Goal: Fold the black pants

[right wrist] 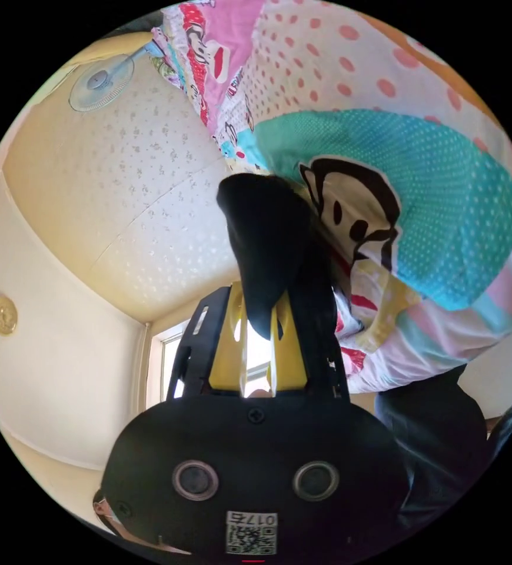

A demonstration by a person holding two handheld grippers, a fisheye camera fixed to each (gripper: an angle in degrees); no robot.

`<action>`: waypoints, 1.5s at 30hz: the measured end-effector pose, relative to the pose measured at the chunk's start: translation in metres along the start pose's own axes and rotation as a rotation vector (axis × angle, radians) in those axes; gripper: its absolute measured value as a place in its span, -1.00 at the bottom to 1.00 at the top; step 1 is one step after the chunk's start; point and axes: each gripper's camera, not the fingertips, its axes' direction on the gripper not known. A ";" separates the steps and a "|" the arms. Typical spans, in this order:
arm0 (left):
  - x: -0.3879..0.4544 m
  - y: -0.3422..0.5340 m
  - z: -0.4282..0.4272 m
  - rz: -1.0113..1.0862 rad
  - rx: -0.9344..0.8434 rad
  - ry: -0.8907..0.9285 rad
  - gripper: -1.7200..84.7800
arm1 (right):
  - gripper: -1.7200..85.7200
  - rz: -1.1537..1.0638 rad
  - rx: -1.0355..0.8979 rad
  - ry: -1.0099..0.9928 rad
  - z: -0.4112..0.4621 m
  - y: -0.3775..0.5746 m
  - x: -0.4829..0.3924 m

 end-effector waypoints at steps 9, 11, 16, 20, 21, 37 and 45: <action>-0.037 0.023 0.022 -0.367 -0.193 0.103 -0.47 | -0.83 0.002 -0.054 -0.045 0.010 0.021 -0.013; -0.041 0.013 0.023 -0.349 -0.175 0.131 -0.48 | -0.83 -0.015 -0.052 -0.013 0.001 0.035 -0.011; -0.045 -0.003 0.017 -0.346 -0.257 0.061 -0.64 | -0.83 -0.099 0.002 0.100 -0.029 0.049 0.011; -0.066 0.006 0.017 -0.424 -0.290 0.014 -0.79 | -0.78 -0.166 0.048 0.235 -0.033 0.044 0.038; -0.063 0.005 0.017 -0.392 -0.302 -0.001 -0.79 | -0.78 -0.173 0.050 0.236 -0.031 0.044 0.041; 0.079 -0.105 -0.044 -0.049 -0.187 0.201 -0.81 | -0.82 -0.674 -0.414 0.151 0.205 0.148 -0.090; 0.236 -0.310 -0.123 0.374 0.008 0.196 -0.81 | -0.82 -0.828 -0.884 -0.021 0.464 0.243 -0.150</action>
